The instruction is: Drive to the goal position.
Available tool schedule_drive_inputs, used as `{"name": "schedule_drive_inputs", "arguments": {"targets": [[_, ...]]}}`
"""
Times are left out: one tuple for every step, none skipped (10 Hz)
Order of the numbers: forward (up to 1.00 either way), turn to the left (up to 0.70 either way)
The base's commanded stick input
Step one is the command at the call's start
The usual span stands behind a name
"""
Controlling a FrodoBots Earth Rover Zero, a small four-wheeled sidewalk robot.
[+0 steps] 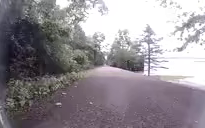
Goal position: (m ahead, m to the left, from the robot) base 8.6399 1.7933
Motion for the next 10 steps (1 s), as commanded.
{"name": "schedule_drive_inputs", "arguments": {"targets": [[0.70, 0.02], [0.70, 0.02], [0.70, 0.02], [0.70, 0.02], [0.70, 0.02], [0.70, 0.02], [0.70, 0.02], [0.70, 0.02], [0.70, 0.02], [0.70, 0.02]]}}
